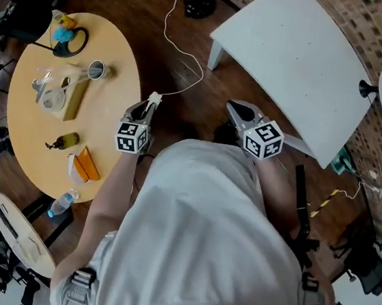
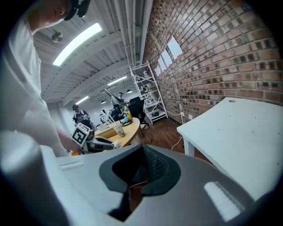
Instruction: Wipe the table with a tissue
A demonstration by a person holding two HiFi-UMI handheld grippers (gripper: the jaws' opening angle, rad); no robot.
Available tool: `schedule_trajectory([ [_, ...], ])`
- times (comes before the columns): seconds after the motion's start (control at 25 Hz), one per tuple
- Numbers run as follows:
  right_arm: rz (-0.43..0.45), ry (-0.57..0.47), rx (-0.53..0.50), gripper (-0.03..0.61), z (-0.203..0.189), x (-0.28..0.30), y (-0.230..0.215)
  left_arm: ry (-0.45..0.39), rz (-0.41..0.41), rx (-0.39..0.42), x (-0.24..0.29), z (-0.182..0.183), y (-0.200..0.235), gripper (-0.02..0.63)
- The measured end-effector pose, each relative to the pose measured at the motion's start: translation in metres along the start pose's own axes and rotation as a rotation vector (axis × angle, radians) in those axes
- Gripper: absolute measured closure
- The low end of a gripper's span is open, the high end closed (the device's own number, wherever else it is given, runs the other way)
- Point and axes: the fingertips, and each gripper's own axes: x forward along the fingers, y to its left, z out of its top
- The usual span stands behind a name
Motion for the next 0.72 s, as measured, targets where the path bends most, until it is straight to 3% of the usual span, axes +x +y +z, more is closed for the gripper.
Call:
schedule_trajectory([
  [0.32, -0.091, -0.041, 0.059, 0.571, 0.002, -0.039, -0.052, -0.030, -0.308, 0.091, 0.065, 0.064, -0.125, 0.541],
  [0.48, -0.135, -0.060, 0.090, 0.571, 0.002, -0.060, -0.086, -0.026, -0.379, 0.073, 0.093, 0.088, -0.156, 0.541],
  [0.72, -0.164, -0.082, 0.117, 0.571, 0.005, -0.085, -0.130, -0.016, -0.411, 0.094, 0.128, 0.125, -0.184, 0.540],
])
